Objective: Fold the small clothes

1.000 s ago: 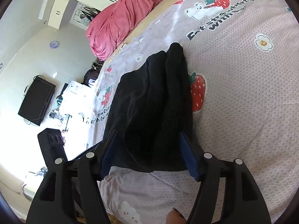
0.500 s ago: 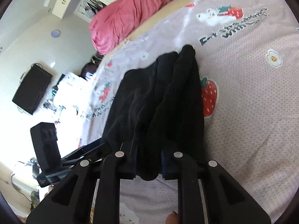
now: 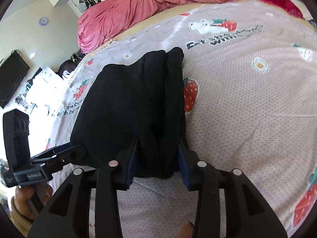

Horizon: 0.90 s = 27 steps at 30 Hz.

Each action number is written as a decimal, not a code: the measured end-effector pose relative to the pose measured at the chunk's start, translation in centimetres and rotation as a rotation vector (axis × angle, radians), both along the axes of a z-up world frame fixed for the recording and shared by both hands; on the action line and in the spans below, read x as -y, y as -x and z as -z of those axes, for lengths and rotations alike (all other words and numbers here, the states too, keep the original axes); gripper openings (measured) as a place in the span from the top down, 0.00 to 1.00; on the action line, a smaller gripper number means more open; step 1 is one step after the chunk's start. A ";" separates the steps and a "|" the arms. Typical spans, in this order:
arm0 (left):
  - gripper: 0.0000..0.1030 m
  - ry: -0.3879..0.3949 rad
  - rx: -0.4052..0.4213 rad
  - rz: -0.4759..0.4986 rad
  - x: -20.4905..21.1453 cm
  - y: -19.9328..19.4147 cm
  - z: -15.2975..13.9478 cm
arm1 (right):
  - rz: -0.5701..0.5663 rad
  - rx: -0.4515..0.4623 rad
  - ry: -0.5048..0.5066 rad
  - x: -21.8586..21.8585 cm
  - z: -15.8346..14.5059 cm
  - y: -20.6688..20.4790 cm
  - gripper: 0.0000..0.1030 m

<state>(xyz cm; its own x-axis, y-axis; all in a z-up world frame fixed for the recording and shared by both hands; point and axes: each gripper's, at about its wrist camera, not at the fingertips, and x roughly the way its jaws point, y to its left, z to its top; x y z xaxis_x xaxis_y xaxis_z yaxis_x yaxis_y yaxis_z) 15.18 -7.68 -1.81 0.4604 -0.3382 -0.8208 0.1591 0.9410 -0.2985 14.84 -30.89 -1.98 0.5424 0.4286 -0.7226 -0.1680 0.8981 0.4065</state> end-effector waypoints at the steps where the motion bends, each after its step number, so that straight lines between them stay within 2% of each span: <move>1: 0.22 0.001 0.002 0.000 0.0 0.1 -0.1 | 0.002 0.006 0.014 -0.1 -0.2 0.2 0.55; 3: 0.22 0.002 0.004 0.000 -0.1 0.2 -0.1 | 0.000 0.014 0.046 -0.2 -0.4 0.6 0.48; 6: 0.22 0.003 0.005 -0.001 0.0 0.2 -0.2 | 0.002 0.024 0.072 -0.5 -0.7 1.1 0.47; 9: 0.22 0.005 0.011 -0.001 -0.1 0.6 -0.4 | 0.013 0.039 0.085 -0.6 -1.2 1.5 0.39; 12: 0.22 0.008 0.017 -0.006 -0.3 0.9 -0.7 | 0.026 0.055 0.108 -0.7 -1.6 2.0 0.36; 15: 0.22 0.009 0.021 -0.010 -0.5 1.2 -0.9 | 0.037 0.077 0.126 -0.7 -2.1 2.5 0.23; 17: 0.22 0.010 0.026 -0.015 -0.8 1.4 -1.1 | 0.045 0.095 0.136 -0.8 -2.5 2.7 0.23; 19: 0.21 0.012 0.030 -0.024 -1.2 1.5 -1.2 | 0.056 0.105 0.150 -0.9 -2.9 2.9 0.11; 20: 0.20 0.013 0.031 -0.028 -1.3 1.5 -1.3 | 0.061 0.115 0.155 -0.9 -3.1 3.0 0.09; 22: 0.16 0.009 0.034 -0.038 -1.6 1.7 -1.4 | 0.074 0.134 0.164 -0.9 -3.4 3.3 0.07; 23: 0.09 0.004 0.036 -0.045 -1.7 1.8 -1.5 | 0.078 0.140 0.170 -0.9 -3.6 3.4 0.06; 27: 0.09 0.001 0.050 -0.061 -2.1 2.2 -1.9 | 0.094 0.170 0.176 -0.7 -4.3 4.0 0.06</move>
<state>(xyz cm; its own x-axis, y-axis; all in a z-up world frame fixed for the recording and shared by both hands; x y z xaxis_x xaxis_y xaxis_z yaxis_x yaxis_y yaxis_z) 13.02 -5.57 0.13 0.5205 -0.3093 -0.7958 0.1160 0.9490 -0.2930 10.86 -30.20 2.30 0.6936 0.2465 -0.6769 -0.1332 0.9673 0.2157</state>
